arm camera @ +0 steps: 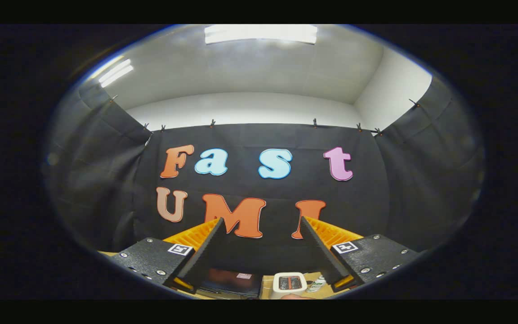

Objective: Open the toaster oven, put the food inside, and close the toaster oven door.

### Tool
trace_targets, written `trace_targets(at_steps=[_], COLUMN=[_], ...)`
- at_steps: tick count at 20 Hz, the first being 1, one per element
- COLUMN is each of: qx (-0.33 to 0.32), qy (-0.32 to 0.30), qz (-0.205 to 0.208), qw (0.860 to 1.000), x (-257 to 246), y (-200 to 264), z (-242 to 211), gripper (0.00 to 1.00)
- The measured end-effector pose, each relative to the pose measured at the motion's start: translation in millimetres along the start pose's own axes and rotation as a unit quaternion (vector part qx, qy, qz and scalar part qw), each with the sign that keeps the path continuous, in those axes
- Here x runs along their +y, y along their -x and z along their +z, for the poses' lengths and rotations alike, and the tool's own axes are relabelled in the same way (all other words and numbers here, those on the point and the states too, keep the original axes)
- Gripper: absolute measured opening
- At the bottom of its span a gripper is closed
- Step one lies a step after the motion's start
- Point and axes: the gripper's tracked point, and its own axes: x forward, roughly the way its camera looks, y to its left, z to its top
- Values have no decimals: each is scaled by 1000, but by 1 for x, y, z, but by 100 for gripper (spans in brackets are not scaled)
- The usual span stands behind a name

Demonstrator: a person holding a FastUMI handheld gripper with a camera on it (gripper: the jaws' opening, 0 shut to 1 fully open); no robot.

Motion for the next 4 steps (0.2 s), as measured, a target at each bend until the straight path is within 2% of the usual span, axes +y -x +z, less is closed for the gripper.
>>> trace_targets(at_steps=[4], qx=[-14], qy=[-17], qz=[11], qw=[1000], x=[0], y=[5], z=[6], gripper=[97])
